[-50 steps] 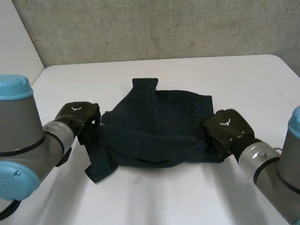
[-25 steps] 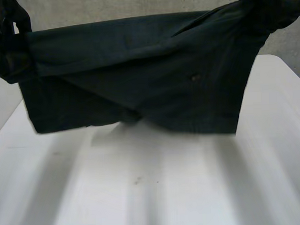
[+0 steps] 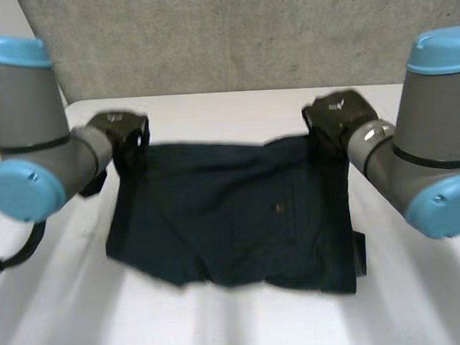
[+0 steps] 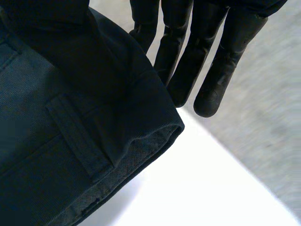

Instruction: Fold the shorts.

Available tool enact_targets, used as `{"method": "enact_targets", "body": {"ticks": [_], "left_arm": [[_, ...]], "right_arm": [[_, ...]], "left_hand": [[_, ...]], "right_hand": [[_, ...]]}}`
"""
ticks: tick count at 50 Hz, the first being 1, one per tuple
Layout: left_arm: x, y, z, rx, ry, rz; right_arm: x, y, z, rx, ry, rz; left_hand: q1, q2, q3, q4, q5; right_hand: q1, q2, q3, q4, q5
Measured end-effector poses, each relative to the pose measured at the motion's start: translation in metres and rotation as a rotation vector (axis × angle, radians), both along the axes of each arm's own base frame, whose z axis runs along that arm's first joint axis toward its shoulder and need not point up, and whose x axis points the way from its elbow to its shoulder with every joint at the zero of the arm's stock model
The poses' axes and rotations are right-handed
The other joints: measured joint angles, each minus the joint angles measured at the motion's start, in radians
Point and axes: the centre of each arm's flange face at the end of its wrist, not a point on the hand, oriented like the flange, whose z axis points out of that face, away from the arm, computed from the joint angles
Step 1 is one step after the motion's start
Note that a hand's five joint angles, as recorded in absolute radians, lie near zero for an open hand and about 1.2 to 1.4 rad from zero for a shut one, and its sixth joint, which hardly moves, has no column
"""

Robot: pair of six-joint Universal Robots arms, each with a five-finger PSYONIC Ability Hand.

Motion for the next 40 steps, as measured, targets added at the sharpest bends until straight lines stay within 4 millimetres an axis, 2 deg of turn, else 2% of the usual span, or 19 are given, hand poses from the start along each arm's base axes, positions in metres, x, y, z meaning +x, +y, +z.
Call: {"method": "enact_targets", "body": {"ticks": [1,4,7,8,13,14,16,19,24,26,28,30,31,34,35,36,38,39,40], "left_arm": [[0.000,0.000,0.000,0.000,0.000,0.000],[-0.013,-0.027,0.042,-0.201,0.066,-0.007],[-0.018,-0.035,0.080,-0.361,0.132,-0.008],[-0.019,-0.036,0.102,-0.449,0.174,-0.007],[-0.015,-0.014,0.185,-0.739,0.344,-0.002],[-0.015,-0.014,0.185,-0.739,0.344,-0.002],[-0.008,0.005,0.211,-0.824,0.407,0.000],[-0.004,0.012,0.214,-0.834,0.419,0.001],[0.000,0.019,0.182,-0.740,0.384,0.005],[0.001,0.019,0.156,-0.662,0.349,0.007],[0.002,0.019,0.126,-0.575,0.309,0.010],[0.002,0.019,0.112,-0.537,0.292,0.011],[0.004,0.021,0.088,-0.469,0.260,0.014],[0.004,0.021,0.088,-0.469,0.260,0.014],[0.005,0.022,0.060,-0.394,0.227,0.018],[0.007,0.024,0.026,-0.305,0.186,0.021],[0.007,0.028,-0.013,-0.200,0.137,0.022],[0.007,0.028,-0.013,-0.200,0.137,0.022],[0.008,0.030,-0.032,-0.150,0.113,0.021]], "right_arm": [[0.000,0.000,0.000,0.000,0.000,0.000],[0.010,-0.025,0.032,-0.215,-0.105,-0.030],[0.014,-0.035,0.072,-0.391,-0.201,-0.040],[0.014,-0.036,0.097,-0.489,-0.255,-0.044],[0.005,-0.023,0.177,-0.794,-0.426,-0.061],[0.005,-0.023,0.177,-0.794,-0.426,-0.061],[0.000,-0.014,0.203,-0.890,-0.481,-0.065],[-0.001,-0.011,0.207,-0.899,-0.486,-0.064],[0.000,-0.011,0.181,-0.787,-0.421,-0.061],[0.001,-0.012,0.164,-0.717,-0.380,-0.059],[0.001,-0.012,0.124,-0.576,-0.299,-0.054],[0.001,-0.011,0.107,-0.522,-0.268,-0.052],[0.001,-0.010,0.083,-0.449,-0.227,-0.046],[0.001,-0.010,0.083,-0.449,-0.227,-0.046],[0.001,-0.009,0.066,-0.403,-0.200,-0.040],[0.002,-0.005,0.015,-0.269,-0.124,-0.013],[0.002,-0.002,-0.020,-0.180,-0.070,0.009],[0.002,-0.002,-0.020,-0.180,-0.070,0.009],[0.002,0.002,-0.041,-0.127,-0.035,0.022]], "left_hand": [[0.000,0.000,0.000,0.000,0.000],[0.000,0.000,0.000,0.000,0.000],[0.000,0.000,0.000,0.000,0.000],[0.000,0.000,0.000,0.000,0.000],[0.000,0.000,0.000,0.000,0.000],[0.000,0.000,0.000,0.000,0.000],[0.000,0.000,0.000,0.000,0.000],[0.000,0.000,0.000,0.000,0.000],[0.000,0.000,0.000,0.000,0.000],[0.000,0.000,0.000,0.000,0.000],[0.000,0.000,0.000,0.000,0.000],[0.000,0.000,0.000,0.000,0.000],[0.000,0.000,0.000,0.000,0.000],[0.000,0.000,0.000,0.000,0.000],[0.000,0.000,0.000,0.000,0.000],[0.000,0.000,0.000,0.000,0.000],[0.000,0.000,0.000,0.000,0.000],[0.000,0.000,0.000,0.000,0.000],[0.000,0.000,0.000,0.000,0.000]], "right_hand": [[0.000,0.000,0.000,0.000,0.000],[0.000,0.000,0.000,0.000,0.000],[0.000,0.001,0.000,0.000,0.000],[0.000,0.001,0.000,0.000,0.000],[0.008,0.001,0.003,0.000,0.000],[0.008,0.001,0.003,0.000,0.000],[0.008,0.001,0.003,0.000,0.005],[0.008,0.001,0.003,0.000,0.007],[0.008,0.001,0.003,0.000,0.007],[0.008,0.001,0.003,0.000,0.007],[0.008,0.001,0.003,0.000,0.007],[0.008,0.001,0.003,0.000,0.007],[0.008,0.001,0.003,0.000,0.007],[0.008,0.001,0.003,0.000,0.007],[0.008,0.001,0.003,0.001,0.007],[0.008,0.001,0.003,0.001,0.007],[0.008,0.001,0.003,0.001,0.007],[0.008,0.001,0.003,0.001,0.007],[0.008,0.001,0.003,0.001,0.007]]}}
